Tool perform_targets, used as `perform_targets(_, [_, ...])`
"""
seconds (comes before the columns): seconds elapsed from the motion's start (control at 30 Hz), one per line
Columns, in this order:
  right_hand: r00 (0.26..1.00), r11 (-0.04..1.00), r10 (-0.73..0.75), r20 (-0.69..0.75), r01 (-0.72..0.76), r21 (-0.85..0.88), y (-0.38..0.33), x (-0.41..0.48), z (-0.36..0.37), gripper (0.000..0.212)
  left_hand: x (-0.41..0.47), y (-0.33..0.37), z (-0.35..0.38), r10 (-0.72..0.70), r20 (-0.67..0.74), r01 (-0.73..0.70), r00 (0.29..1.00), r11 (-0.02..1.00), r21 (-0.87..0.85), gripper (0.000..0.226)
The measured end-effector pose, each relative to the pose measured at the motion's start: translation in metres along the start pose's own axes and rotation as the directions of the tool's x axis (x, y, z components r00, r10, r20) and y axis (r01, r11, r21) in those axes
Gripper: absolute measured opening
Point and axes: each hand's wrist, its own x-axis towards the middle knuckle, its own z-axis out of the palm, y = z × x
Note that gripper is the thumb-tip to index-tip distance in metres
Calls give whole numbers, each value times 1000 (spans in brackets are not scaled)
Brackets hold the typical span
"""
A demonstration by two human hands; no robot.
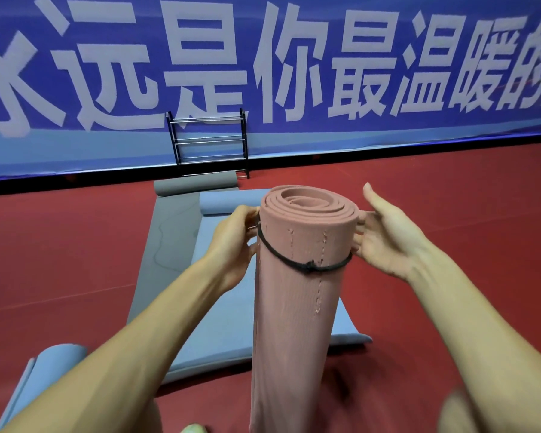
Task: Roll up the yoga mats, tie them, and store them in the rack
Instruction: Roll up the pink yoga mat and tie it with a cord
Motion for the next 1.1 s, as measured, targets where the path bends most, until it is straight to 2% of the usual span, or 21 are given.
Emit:
perform_targets(0.13, [994, 994, -105, -4, 105, 31, 13, -1, 5, 42, -1, 0, -1, 59, -25, -57, 998, 995, 81, 25])
perform_targets(0.2, [991, 991, -136, 17, 136, -18, 16, -2, 3, 37, 1, -2, -3, 92, -3, -91, 996, 987, 130, 21])
perform_targets(0.33, [976, 946, -187, 112, 210, -247, 17, -13, 6, 64, 4, -11, -11, 194, 112, -218, 975, 936, 276, 29])
perform_targets(0.43, [973, 914, -188, 135, 223, -339, 26, -16, 14, 97, 8, -20, -17, 304, 199, -360, 932, 840, 406, 42])
perform_targets(0.5, [970, 900, -197, 143, 237, -367, 31, -15, 15, 108, 10, -21, -18, 366, 230, -432, 902, 780, 453, 55])
perform_targets(0.6, [968, 890, -207, 143, 247, -383, 32, -13, 13, 113, 10, -18, -16, 364, 202, -416, 909, 805, 423, 63])
perform_targets(0.67, [968, 874, -203, 148, 247, -418, 34, -12, 10, 117, 8, -16, -15, 326, 192, -378, 926, 817, 435, 58])
perform_targets(0.83, [973, 867, -162, 166, 221, -447, 38, -11, 2, 113, 8, -17, -26, 72, 198, -172, 978, 814, 555, 41])
perform_targets(0.9, [970, 833, -167, 178, 235, -501, 40, -12, -1, 113, 9, -16, -33, 29, 207, -127, 978, 867, 481, 42])
perform_targets(0.93, [969, 817, -161, 186, 237, -526, 42, -12, -1, 108, 10, -16, -36, 52, 234, -148, 971, 897, 416, 45])
perform_targets(0.97, [969, 803, -148, 198, 234, -548, 44, -13, -2, 101, 11, -16, -36, 89, 291, -190, 953, 920, 341, 49])
perform_targets(1.03, [968, 764, -111, 226, 228, -604, 48, -14, -1, 94, 9, -16, -32, 162, 406, -279, 899, 928, 247, 81])
perform_targets(1.1, [966, 726, -82, 246, 228, -649, 52, -13, -1, 97, 6, -19, -23, 173, 412, -312, 894, 901, 300, 113])
